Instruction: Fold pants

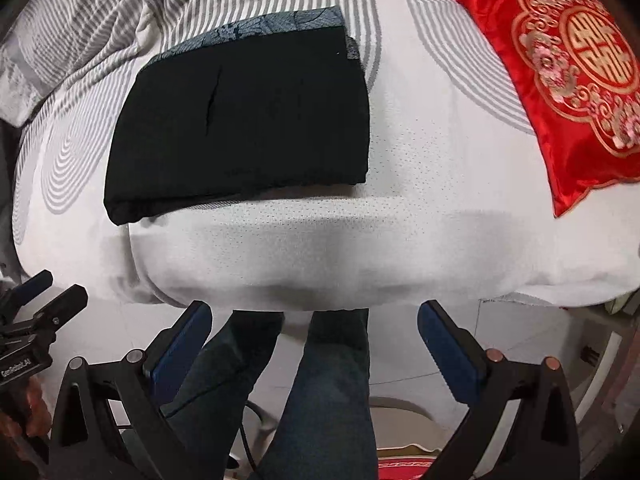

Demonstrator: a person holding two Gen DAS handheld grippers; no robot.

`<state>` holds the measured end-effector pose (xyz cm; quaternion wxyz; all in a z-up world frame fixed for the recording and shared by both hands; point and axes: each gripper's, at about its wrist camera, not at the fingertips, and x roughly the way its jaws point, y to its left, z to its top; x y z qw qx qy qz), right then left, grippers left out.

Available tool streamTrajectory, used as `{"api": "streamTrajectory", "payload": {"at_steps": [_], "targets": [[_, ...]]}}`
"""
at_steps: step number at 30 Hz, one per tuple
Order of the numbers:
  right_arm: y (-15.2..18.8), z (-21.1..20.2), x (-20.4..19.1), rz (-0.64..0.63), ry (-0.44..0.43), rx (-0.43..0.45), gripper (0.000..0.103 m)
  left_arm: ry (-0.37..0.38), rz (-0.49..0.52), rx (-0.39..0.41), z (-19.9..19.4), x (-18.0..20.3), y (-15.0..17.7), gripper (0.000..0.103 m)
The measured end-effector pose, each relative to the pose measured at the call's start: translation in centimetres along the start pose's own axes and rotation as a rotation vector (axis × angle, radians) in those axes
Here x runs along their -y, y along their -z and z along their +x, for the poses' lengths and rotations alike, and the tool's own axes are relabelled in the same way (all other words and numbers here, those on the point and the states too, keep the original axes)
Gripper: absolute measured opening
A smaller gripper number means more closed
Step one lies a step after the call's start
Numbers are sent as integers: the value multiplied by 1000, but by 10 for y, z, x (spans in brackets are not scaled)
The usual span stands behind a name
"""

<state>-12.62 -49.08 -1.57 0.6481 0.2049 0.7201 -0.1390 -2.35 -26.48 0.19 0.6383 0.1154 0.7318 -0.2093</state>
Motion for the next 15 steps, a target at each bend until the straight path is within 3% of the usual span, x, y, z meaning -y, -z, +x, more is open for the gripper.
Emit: {"api": "streamTrajectory", "payload": {"at_steps": [4, 9, 15], "targets": [[-10, 8, -2, -20, -8, -15, 103, -8, -12, -9, 8, 3, -3, 102], [-29, 20, -3, -30, 5, -4, 103, -94, -77, 79, 8, -11, -20, 102], [-57, 24, -2, 7, 17, 36, 103, -224, -79, 117, 34, -26, -47, 102]]}}
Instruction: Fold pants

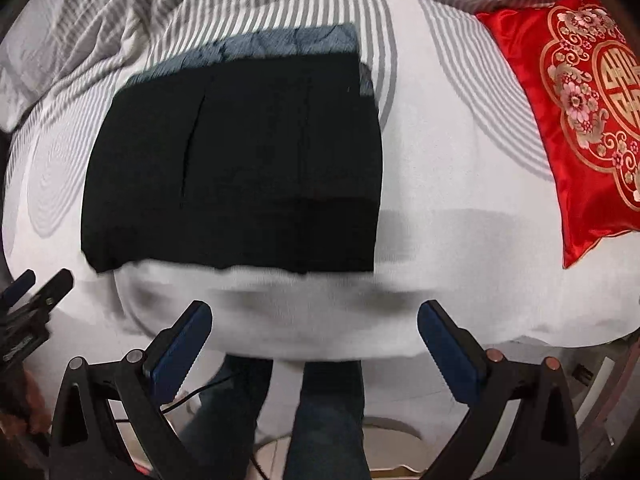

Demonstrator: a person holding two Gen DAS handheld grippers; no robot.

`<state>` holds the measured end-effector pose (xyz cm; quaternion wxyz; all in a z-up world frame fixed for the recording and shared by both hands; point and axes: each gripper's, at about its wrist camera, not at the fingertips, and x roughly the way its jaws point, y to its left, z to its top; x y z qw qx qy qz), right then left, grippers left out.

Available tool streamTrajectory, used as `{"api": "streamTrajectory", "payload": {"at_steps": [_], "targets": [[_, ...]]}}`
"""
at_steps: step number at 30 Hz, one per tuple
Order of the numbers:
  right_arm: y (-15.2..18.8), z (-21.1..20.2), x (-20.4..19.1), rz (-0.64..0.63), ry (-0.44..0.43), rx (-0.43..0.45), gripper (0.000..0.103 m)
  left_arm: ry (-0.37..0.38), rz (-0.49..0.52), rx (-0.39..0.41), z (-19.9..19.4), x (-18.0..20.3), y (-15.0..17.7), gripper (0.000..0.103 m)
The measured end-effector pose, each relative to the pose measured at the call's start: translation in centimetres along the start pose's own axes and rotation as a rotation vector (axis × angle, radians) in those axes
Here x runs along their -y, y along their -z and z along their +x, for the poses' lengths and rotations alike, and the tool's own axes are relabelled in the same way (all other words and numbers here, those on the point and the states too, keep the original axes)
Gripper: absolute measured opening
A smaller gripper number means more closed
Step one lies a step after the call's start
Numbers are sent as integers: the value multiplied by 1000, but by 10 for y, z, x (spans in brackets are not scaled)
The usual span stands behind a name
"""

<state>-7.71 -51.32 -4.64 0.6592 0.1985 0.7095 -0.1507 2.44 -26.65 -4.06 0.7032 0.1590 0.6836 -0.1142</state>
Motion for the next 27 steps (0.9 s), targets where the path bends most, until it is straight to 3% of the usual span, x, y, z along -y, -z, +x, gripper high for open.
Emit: {"api": "streamTrajectory", "payload": {"at_steps": [4, 8, 16, 23, 27], "targets": [[-13, 0, -4, -22, 15, 32, 103, -6, 17, -14, 19, 1, 6, 102], [-24, 4, -10, -27, -1, 60, 103, -71, 51, 3, 40, 5, 13, 102], [-32, 48, -21, -83, 33, 28, 103, -29, -31, -14, 69, -11, 16, 103], [-29, 30, -16, -52, -4, 54, 103, 6, 6, 23, 32, -3, 11, 103], [-26, 9, -17, -46, -94, 107, 103, 40, 28, 61, 7, 11, 3, 103]]}}
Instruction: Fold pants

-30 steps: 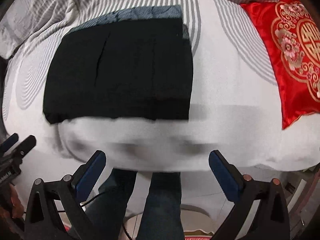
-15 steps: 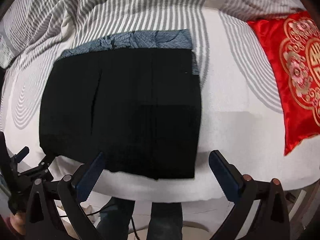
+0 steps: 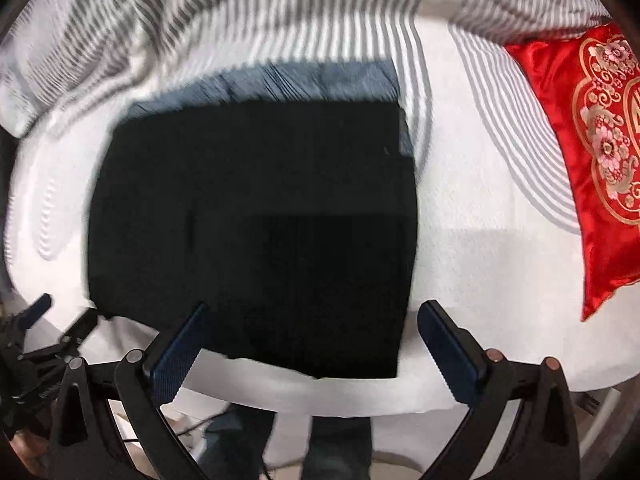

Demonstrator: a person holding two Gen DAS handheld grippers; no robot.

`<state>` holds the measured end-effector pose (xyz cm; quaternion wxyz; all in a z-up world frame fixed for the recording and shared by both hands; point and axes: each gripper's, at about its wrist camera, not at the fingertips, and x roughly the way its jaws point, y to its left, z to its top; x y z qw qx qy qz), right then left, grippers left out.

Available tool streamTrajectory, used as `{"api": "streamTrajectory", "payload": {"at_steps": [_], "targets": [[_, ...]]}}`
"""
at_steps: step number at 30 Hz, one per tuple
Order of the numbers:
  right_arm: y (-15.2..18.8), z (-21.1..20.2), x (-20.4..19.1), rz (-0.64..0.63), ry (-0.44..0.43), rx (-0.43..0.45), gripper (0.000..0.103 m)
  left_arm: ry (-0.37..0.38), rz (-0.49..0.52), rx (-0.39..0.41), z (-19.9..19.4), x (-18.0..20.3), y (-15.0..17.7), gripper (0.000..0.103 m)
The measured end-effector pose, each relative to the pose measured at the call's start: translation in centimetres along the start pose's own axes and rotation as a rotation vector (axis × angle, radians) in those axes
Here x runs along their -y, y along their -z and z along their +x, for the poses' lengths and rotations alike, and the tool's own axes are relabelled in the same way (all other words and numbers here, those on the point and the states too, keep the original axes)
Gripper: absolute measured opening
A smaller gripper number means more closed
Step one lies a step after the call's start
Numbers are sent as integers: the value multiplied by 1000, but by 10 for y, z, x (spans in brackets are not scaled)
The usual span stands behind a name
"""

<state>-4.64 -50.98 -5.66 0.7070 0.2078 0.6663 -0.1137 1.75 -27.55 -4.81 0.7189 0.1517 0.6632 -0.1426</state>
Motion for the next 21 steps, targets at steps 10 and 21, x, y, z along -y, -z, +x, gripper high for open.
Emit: {"api": "streamTrajectory", "payload": {"at_steps": [10, 21], "targets": [[-3, -12, 12, 61, -75, -18, 103, 30, 75, 7, -22, 36, -17, 103], [24, -27, 24, 85, -75, -27, 103, 51, 109, -23, -31, 48, -12, 103]]}}
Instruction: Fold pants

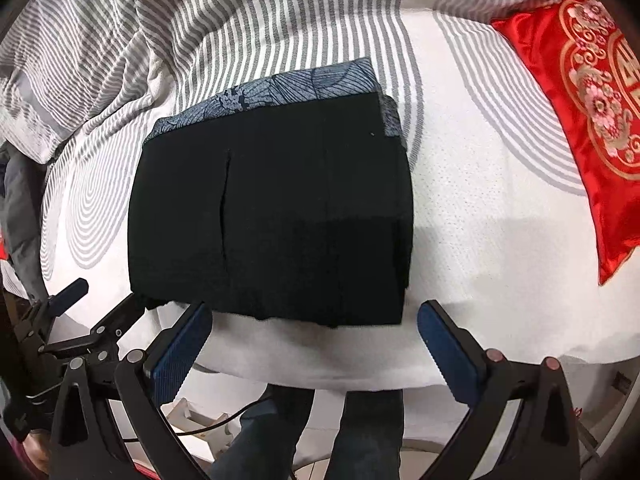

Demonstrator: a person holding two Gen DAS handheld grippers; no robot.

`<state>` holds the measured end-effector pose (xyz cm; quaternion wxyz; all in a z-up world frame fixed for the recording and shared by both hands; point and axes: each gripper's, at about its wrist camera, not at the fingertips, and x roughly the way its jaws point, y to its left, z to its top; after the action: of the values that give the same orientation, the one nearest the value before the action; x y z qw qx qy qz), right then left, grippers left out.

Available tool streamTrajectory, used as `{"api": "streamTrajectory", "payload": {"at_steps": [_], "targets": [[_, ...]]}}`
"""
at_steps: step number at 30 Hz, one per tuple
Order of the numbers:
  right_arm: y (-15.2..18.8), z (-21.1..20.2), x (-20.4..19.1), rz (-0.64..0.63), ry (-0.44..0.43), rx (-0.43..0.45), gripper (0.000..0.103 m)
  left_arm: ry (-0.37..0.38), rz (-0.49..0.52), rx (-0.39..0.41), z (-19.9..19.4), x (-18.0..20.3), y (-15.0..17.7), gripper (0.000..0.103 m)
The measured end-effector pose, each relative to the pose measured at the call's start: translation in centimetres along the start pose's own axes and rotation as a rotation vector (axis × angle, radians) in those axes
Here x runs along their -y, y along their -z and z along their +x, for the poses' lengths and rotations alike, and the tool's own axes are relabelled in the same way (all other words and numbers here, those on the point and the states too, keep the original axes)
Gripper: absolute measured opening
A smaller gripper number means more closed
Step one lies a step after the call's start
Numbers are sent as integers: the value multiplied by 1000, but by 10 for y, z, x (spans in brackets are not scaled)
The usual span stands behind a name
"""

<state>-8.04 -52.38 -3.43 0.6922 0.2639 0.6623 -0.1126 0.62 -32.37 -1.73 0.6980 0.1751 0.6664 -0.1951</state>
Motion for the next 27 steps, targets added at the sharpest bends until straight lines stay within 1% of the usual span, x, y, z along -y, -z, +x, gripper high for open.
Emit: {"api": "streamTrajectory", "payload": {"at_steps": [3, 8, 10, 13, 16, 19, 21, 23, 27], "targets": [[3, -3, -1, 1, 4, -3, 103, -8, 28, 14, -8, 6, 4, 103], [14, -14, -6, -11, 41, -5, 103, 40, 35, -13, -17, 9, 9, 103], [19, -21, -10, -24, 63, -1, 103, 39, 47, -17, -23, 12, 11, 103], [24, -29, -15, -33, 83, 4, 103, -3, 57, -16, -33, 17, 14, 103], [27, -36, -19, -26, 78, 6, 103, -19, 48, -8, -42, 17, 18, 103], [28, -40, -24, -31, 79, 8, 103, -11, 44, -11, -48, 15, 19, 103], [30, -43, -30, -41, 86, 15, 103, -20, 52, -13, -51, 15, 21, 103], [31, -47, -35, -54, 96, 23, 103, -35, 67, -19, -53, 16, 22, 103], [31, -51, -45, -78, 127, 35, 103, -29, 73, -17, -57, 16, 23, 103]]}}
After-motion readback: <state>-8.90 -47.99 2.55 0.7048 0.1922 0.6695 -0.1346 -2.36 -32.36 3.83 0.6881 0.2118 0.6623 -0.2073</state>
